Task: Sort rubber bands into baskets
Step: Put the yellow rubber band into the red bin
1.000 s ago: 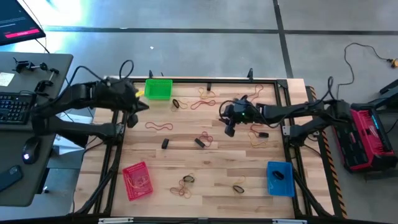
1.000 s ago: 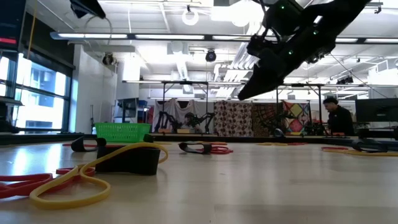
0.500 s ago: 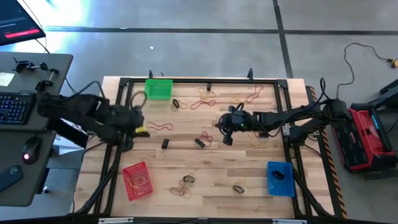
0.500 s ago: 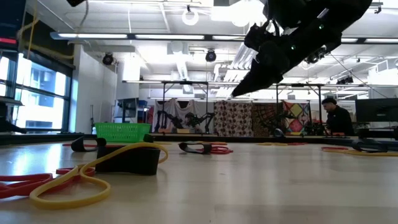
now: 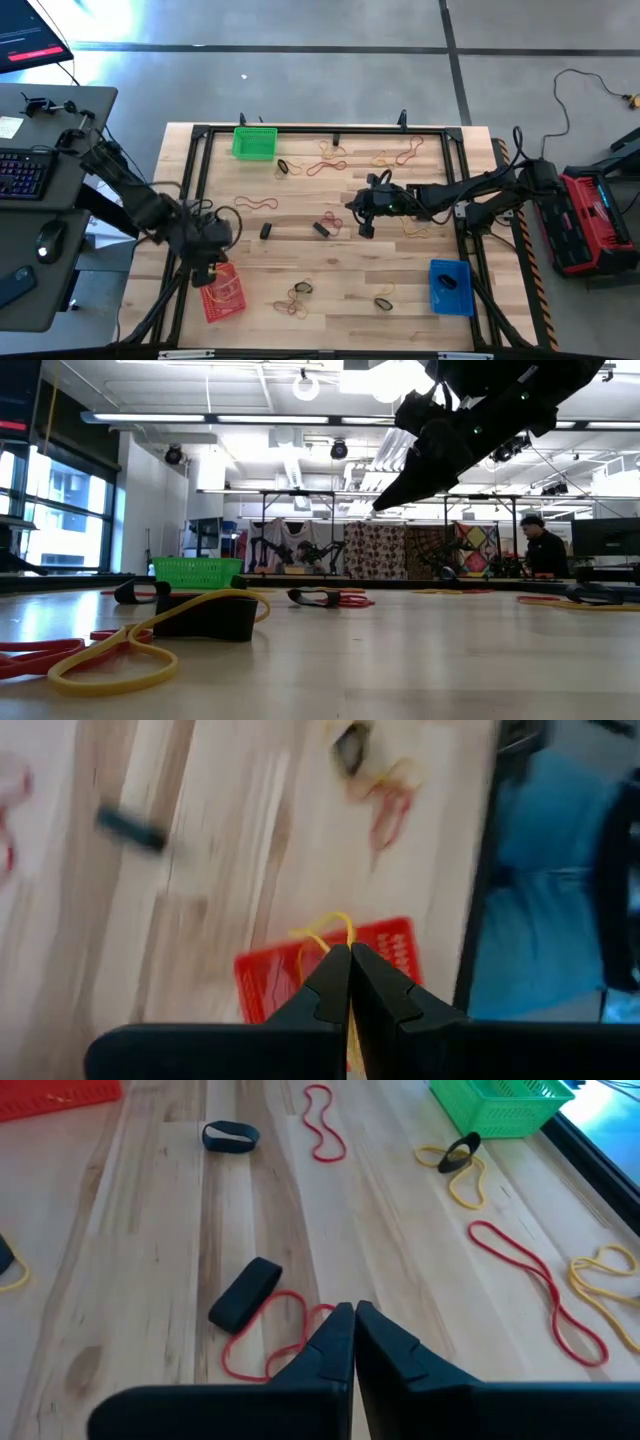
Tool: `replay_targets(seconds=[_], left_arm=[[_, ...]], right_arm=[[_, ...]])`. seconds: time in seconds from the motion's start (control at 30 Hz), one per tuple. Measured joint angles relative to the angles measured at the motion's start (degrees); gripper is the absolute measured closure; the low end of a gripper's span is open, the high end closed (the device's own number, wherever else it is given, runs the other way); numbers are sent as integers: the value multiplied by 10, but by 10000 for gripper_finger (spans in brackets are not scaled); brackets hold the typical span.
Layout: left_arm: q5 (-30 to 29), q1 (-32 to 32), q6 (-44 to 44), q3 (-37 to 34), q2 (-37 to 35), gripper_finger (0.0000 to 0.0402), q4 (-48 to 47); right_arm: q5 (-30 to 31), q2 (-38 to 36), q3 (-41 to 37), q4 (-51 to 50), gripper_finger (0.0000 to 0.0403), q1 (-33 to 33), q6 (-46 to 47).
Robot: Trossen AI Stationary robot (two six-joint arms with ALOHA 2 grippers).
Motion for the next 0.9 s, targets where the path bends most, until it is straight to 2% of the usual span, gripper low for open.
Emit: replay_targets(seconds=[0.13, 0.3, 0.5, 0.6, 0.77, 0.9], left_arm=[[-8, -35, -77, -39, 10, 401, 14], [-5, -58, -132, -94, 14, 401, 66], [20, -67, -166, -157, 19, 401, 151], [39, -67, -183, -181, 33, 401, 163], [50, -67, -188, -189, 72, 399, 163], [69, -67, -188, -189, 101, 382, 178]], right_arm=[[0, 0, 0, 0, 402, 0, 0], [0, 0, 0, -1, 403, 0, 0], [0, 0, 0, -1, 403, 0, 9], [0, 0, 0, -2, 403, 0, 11], [0, 0, 0, -3, 403, 0, 11], [-1, 0, 0, -3, 403, 0, 11]])
